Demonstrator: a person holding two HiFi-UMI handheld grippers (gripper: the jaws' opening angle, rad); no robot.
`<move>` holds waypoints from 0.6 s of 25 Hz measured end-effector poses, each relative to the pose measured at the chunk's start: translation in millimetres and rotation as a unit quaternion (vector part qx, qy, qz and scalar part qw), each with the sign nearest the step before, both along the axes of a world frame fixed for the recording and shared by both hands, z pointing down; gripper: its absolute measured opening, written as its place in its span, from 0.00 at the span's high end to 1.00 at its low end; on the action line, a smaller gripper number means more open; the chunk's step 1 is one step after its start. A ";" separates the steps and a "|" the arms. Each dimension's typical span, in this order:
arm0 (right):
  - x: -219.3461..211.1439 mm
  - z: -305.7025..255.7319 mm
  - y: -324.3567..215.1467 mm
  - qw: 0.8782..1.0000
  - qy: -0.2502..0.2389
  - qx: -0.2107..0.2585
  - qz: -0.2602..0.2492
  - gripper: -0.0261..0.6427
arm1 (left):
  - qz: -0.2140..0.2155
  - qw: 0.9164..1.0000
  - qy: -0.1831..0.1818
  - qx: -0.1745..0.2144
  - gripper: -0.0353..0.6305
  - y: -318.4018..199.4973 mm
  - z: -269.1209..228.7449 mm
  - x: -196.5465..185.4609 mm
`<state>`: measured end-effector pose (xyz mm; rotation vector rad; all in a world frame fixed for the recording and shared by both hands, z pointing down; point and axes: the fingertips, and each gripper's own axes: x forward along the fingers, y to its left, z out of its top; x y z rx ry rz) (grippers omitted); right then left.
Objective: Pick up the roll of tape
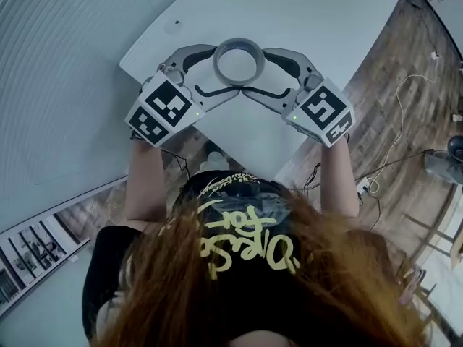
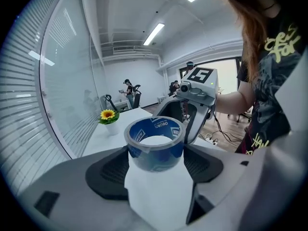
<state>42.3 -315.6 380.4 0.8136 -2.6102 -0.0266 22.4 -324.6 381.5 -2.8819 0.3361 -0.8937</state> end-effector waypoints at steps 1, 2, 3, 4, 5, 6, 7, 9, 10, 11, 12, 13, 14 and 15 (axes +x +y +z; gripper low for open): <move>1.4 -2.3 2.4 1.000 -0.004 0.002 0.000 0.48 | -0.002 1.000 0.005 0.000 0.42 2.5 -2.2 1.0; 2.2 -4.2 3.6 1.000 -0.009 0.006 0.000 0.48 | -0.006 1.000 0.011 0.001 0.42 3.5 -4.1 1.2; 2.4 -5.5 3.5 1.000 -0.014 0.010 0.001 0.48 | -0.011 1.000 0.016 0.003 0.42 3.4 -5.4 0.7; 2.3 -6.7 2.9 1.000 -0.018 0.014 0.002 0.48 | -0.015 1.000 0.021 0.007 0.42 2.7 -6.9 0.0; 2.4 -9.3 2.5 1.000 -0.022 0.017 0.001 0.48 | -0.018 0.999 0.024 0.011 0.42 2.3 -9.7 -0.3; 3.5 -14.3 3.3 0.999 -0.026 0.021 -0.001 0.48 | -0.019 0.999 0.026 0.016 0.42 3.1 -15.0 0.6; 5.7 -21.6 6.0 0.999 -0.031 0.026 -0.004 0.48 | -0.020 0.999 0.027 0.021 0.42 5.9 -22.6 2.7; 11.9 -38.3 15.2 0.999 -0.040 0.030 -0.007 0.48 | -0.022 0.999 0.031 0.029 0.42 14.8 -38.7 9.1; 14.6 -44.7 20.0 0.999 -0.044 0.031 -0.008 0.48 | -0.023 0.999 0.034 0.032 0.42 19.3 -44.5 12.1; 16.7 -49.2 24.1 0.998 -0.047 0.032 -0.010 0.48 | -0.024 0.998 0.036 0.034 0.42 23.1 -48.6 14.4; 18.3 -52.5 27.3 0.998 -0.048 0.035 -0.012 0.48 | -0.026 0.998 0.038 0.038 0.42 26.2 -51.8 16.1; 19.8 -55.3 29.7 0.998 -0.049 0.039 -0.016 0.48 | -0.028 0.998 0.039 0.042 0.42 28.7 -54.6 17.5; 21.4 -58.1 31.7 0.998 -0.049 0.043 -0.019 0.48 | -0.030 0.998 0.041 0.045 0.42 30.9 -57.3 19.2; 23.5 -61.0 33.8 0.997 -0.049 0.046 -0.022 0.48 | -0.031 0.997 0.044 0.047 0.42 33.2 -60.1 21.4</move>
